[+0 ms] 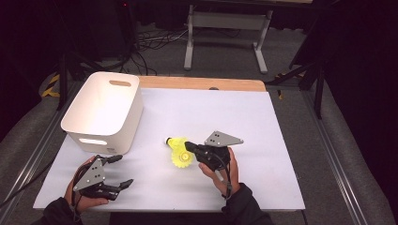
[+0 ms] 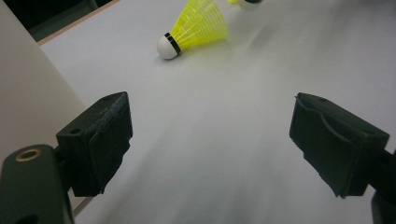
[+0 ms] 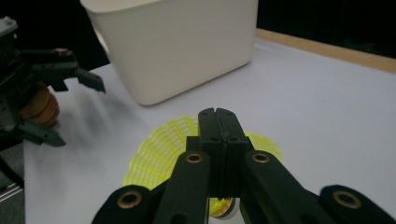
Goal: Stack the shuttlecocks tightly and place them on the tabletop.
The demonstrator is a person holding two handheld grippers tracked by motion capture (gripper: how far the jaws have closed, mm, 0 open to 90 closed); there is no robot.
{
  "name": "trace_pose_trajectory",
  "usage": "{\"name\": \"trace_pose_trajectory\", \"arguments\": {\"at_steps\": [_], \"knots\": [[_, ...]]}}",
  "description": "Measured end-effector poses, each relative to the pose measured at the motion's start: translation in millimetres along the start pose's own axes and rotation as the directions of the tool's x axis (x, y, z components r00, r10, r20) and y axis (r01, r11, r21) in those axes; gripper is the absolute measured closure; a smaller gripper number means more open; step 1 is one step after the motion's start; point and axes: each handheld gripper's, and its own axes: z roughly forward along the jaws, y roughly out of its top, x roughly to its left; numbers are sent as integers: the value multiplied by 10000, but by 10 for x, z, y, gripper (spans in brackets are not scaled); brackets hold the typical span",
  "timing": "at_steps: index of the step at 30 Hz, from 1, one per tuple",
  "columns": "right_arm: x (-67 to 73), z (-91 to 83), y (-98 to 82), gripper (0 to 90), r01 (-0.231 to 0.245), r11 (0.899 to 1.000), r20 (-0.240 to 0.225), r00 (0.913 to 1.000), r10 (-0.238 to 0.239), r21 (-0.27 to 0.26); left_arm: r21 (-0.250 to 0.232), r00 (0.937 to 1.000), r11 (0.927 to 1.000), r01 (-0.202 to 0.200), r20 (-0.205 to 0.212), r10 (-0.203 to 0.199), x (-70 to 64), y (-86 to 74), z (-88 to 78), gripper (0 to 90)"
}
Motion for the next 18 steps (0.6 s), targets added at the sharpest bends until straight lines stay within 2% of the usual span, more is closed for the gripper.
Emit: {"name": "trace_pose_trajectory", "arguments": {"at_steps": [1,3,5,7,12,18], "knots": [[0,0,0,900,0,10000,0,10000,0,0,0,10000,10000,0,0,0,0,0,0,139],[18,35,-90,900,75,9995,-216,9997,-68,321,-8,10000,10000,49,19,-49,1,-3,2,139],[19,52,-133,900,147,9985,-207,9997,-137,532,-4,10000,10000,25,14,-25,-3,-2,0,139],[6,56,-161,900,235,9976,-91,9997,-229,644,14,10000,10000,6,14,-6,-4,-2,2,139],[-66,15,-212,900,61,9974,62,10000,-66,717,37,10000,10000,-2,44,2,-3,-4,5,139],[-140,-65,-273,848,64,9945,266,9996,-92,1041,35,10000,10000,-28,74,28,-5,-4,6,139]]}}
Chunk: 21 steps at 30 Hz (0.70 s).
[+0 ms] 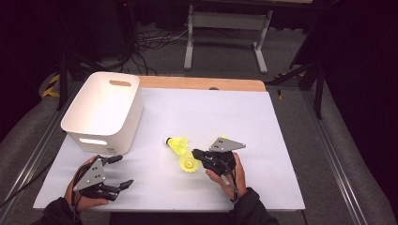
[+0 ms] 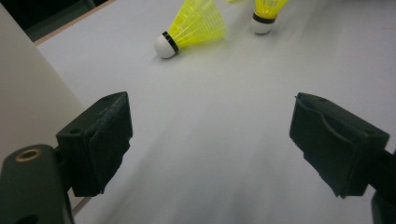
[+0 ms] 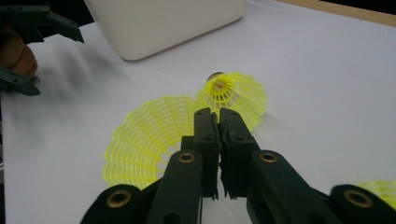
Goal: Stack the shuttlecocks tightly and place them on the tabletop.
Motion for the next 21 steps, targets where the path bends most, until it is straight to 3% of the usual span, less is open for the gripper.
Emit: {"name": "trace_pose_trajectory", "arguments": {"at_steps": [12,16,21], "knots": [[-79,-118,-158,722,569,9947,984,9930,-653,860,206,9999,9997,-116,85,114,-10,-4,23,139],[-88,-128,-198,700,685,9920,1078,9909,-800,1061,243,9998,9996,-174,91,172,-13,-4,28,139],[-72,-116,-251,643,1285,9813,1353,9797,-1480,1433,242,9998,9995,-190,55,189,-15,-3,32,139]]}}
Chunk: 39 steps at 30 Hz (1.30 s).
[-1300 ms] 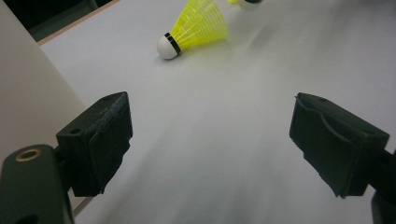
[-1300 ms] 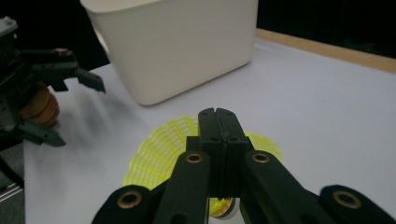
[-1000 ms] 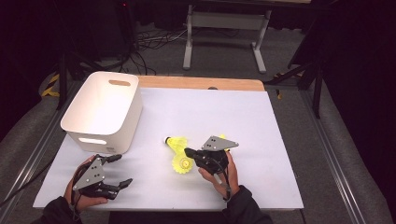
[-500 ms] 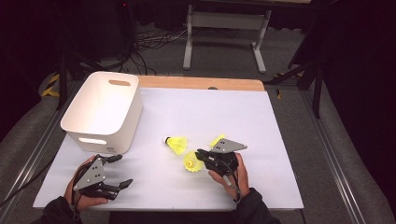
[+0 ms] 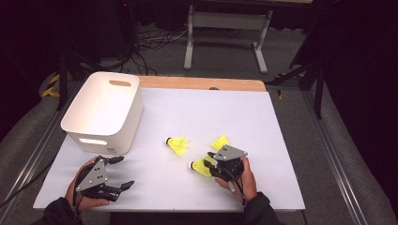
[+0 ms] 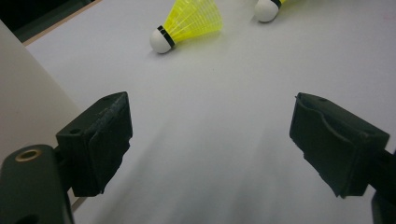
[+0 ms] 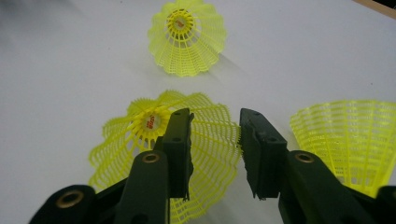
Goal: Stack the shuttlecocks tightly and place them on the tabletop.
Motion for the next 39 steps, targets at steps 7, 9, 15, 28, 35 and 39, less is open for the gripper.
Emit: {"name": "trace_pose_trajectory", "arguments": {"at_steps": [7,9,15,28,35,39], "knots": [[12,-8,-15,585,328,9993,104,9994,-330,181,5,10000,10000,-13,-23,13,3,-3,-4,138],[4,-30,-26,564,317,9994,147,9994,-320,162,8,10000,10000,-17,-13,17,4,-4,-4,138],[-22,-84,-44,543,294,9995,262,9992,-296,117,69,10000,10000,-70,-59,70,-3,-3,2,138],[-129,-345,-140,519,81,9997,370,9993,-72,-239,93,9999,9999,-65,-115,66,9,-7,0,135],[-57,-430,-207,551,598,9980,-696,9957,-611,-207,148,9998,9999,-52,-205,55,9,-10,0,133],[33,-392,-237,537,929,9956,-1040,9904,-914,99,143,9997,9999,-51,-232,54,9,-9,-1,132]]}}
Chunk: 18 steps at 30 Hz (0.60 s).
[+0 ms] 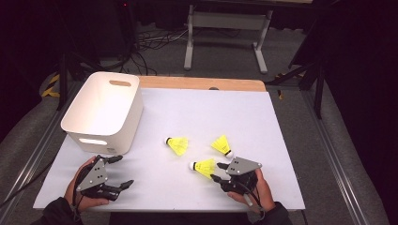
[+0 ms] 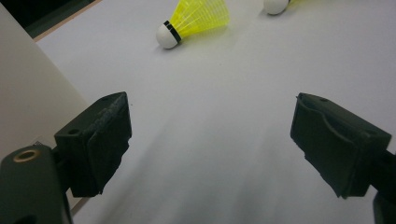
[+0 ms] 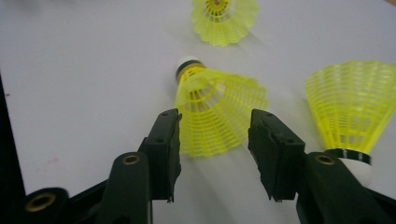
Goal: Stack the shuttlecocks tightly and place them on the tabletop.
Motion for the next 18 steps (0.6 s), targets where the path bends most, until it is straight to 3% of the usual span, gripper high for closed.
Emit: {"name": "trace_pose_trajectory", "arguments": {"at_steps": [3,9,11,14,16,18], "knots": [[57,51,-15,518,198,9993,-202,9996,-192,311,-8,10000,10000,8,-16,-8,1,1,-1,129],[106,134,4,557,303,9985,-355,9990,-287,446,12,10000,10000,-6,13,6,-2,2,8,128],[134,179,31,638,456,9978,-383,9983,-438,473,39,10000,10000,-23,39,23,-5,4,14,128],[138,238,63,739,284,9989,-349,9990,-271,376,104,9999,9999,-76,73,75,-6,5,21,128],[141,261,73,768,313,9987,-319,9990,-300,408,114,9999,9999,-83,76,82,-7,5,22,128],[143,308,114,875,368,9986,-228,9991,-359,380,107,10000,9999,-56,81,55,-7,3,24,128]]}}
